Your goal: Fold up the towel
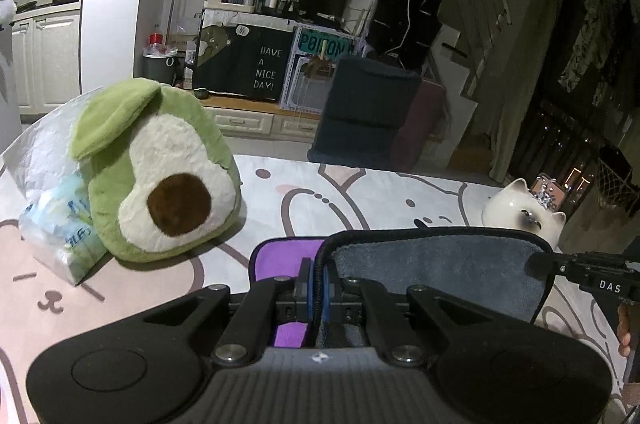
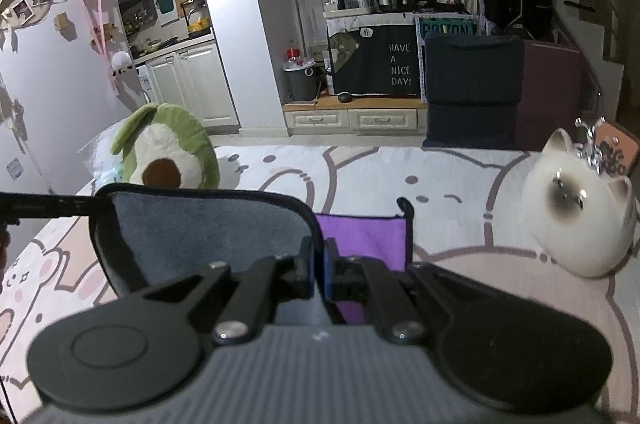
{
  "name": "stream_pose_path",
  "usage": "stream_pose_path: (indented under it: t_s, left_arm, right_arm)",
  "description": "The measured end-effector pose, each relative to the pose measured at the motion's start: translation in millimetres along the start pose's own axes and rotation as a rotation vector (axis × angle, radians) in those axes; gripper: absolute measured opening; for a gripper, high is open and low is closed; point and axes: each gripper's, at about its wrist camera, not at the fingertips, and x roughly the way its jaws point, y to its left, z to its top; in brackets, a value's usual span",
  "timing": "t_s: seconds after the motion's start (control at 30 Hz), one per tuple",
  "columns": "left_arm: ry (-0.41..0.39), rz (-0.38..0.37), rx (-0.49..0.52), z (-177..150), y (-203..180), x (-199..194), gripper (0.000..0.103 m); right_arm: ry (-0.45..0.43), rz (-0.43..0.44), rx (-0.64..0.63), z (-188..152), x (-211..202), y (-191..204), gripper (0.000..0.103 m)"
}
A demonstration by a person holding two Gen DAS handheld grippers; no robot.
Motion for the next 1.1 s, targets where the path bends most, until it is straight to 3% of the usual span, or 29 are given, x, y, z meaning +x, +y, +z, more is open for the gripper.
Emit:
stream_pose_path:
  t_s: [0.5, 1.1]
  left_arm:
    - [0.023, 0.020, 0.041, 42.9, 6.9, 70.0, 0.005]
    - [0.101, 0.064, 0.079, 55.8, 9.4, 126.7, 0.005]
  right_arm:
    - [0.034, -0.034, -0.015, 34.8, 55.3, -16.6, 0.006]
    - [0.116, -0.088, -0.026, 41.2, 110.2, -29.0, 0.006]
